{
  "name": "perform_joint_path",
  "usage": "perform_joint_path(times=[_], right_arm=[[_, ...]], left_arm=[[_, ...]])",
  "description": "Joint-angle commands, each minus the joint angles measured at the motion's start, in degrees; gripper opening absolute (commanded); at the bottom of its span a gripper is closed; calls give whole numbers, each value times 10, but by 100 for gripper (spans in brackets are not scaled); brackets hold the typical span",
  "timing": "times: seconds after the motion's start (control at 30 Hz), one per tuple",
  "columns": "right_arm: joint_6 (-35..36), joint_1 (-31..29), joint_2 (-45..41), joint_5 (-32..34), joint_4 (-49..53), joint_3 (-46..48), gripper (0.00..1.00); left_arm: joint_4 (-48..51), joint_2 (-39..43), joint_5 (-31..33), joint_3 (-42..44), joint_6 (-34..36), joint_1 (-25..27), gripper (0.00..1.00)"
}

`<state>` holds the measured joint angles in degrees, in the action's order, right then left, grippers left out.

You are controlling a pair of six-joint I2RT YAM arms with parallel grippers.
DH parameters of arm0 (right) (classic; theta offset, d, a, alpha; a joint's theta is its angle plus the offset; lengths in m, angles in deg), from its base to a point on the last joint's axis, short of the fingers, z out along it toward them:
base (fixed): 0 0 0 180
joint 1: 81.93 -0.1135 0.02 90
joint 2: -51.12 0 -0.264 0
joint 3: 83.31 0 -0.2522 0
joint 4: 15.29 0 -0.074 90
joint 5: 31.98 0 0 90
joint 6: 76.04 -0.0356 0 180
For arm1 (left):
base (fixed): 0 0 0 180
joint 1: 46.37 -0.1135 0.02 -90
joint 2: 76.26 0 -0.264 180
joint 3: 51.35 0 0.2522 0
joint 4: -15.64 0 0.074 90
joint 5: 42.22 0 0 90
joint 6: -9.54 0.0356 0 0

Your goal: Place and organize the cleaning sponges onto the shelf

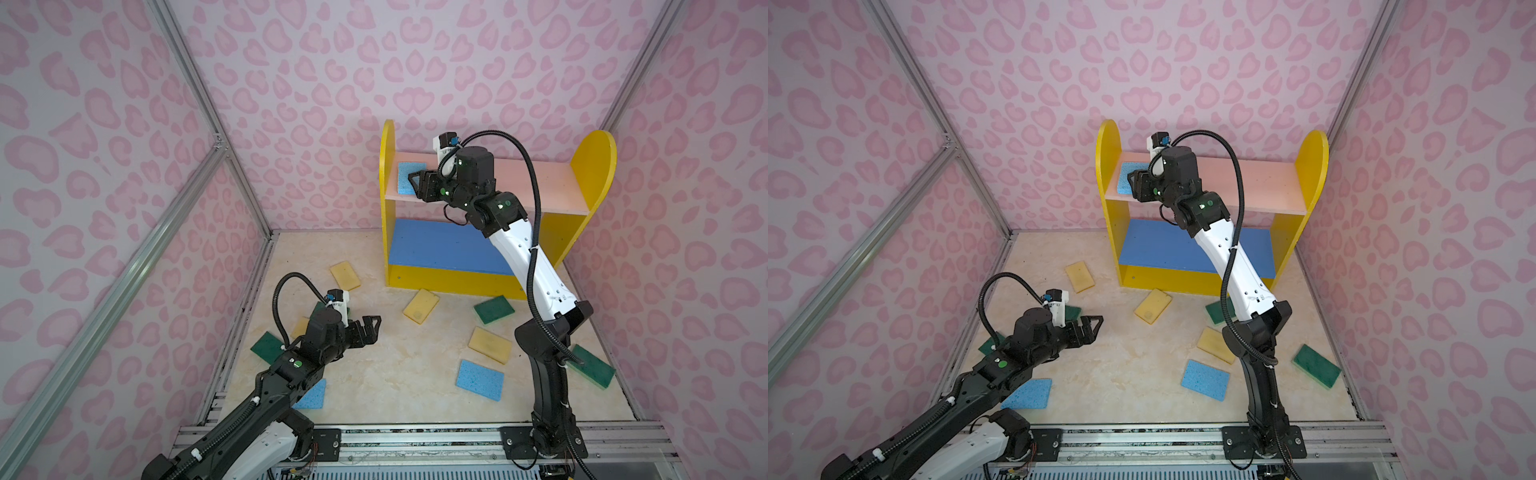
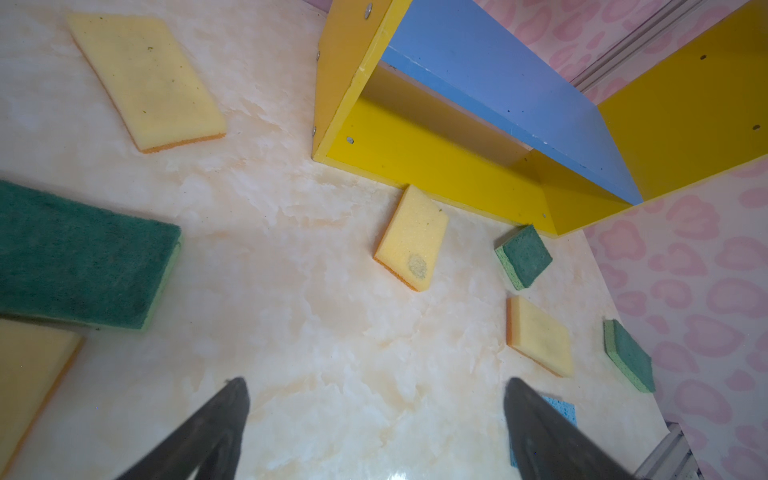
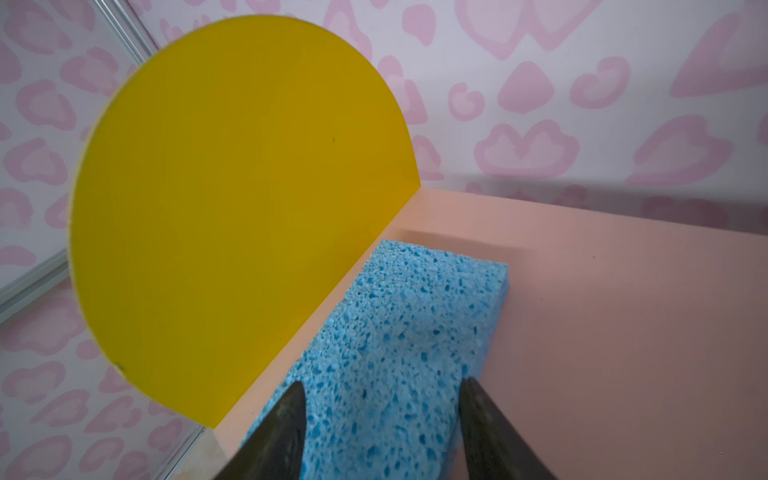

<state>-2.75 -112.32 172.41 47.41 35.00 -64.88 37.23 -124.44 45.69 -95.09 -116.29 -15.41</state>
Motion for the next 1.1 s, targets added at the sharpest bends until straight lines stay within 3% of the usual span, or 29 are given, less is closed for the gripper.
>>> perform_joint_path(times=[0.0, 0.57, 0.8, 0.9, 1.07], right_arm=[[-16, -4, 15, -25, 79, 5, 59], [-54, 2, 17, -74, 34, 7, 62], [-46, 2, -30, -55, 29, 25, 70], [-40, 2, -74, -52, 27, 57, 71], [-41, 0, -192, -51, -9, 208, 71]], left_arm=[[8, 6, 5, 4, -1, 0, 97], [34, 38, 1, 10, 11, -1, 96], [38, -9, -64, -8, 40, 8, 98], [35, -33, -57, -22, 49, 44, 99], [12, -81, -51, -40, 47, 103, 88]])
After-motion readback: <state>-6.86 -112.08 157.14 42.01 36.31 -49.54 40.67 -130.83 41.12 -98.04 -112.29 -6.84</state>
